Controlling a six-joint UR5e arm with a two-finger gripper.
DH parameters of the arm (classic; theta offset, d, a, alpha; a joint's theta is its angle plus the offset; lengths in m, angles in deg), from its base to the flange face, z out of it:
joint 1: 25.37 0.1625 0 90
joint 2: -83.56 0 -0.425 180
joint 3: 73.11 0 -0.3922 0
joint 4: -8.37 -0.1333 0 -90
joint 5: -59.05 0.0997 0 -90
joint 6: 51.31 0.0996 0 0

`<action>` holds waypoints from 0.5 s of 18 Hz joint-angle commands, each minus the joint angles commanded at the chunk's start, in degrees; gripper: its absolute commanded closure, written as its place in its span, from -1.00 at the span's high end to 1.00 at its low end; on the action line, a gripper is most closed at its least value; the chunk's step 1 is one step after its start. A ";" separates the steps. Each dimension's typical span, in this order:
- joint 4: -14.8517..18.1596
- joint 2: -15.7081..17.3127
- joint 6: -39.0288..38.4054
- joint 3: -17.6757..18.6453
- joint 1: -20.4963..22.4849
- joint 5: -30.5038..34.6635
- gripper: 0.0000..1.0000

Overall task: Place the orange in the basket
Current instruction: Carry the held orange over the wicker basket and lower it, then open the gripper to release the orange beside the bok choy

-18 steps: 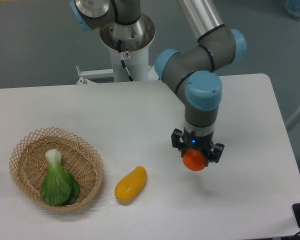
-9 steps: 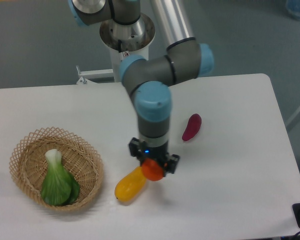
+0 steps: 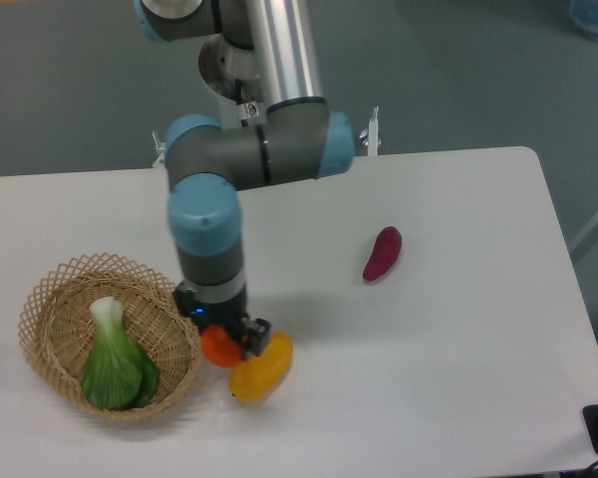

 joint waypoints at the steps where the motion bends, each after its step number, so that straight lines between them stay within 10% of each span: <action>1: 0.00 -0.18 -0.53 0.00 -0.79 0.09 0.53; 9: -0.26 -2.46 -2.82 -0.09 -3.79 0.44 0.54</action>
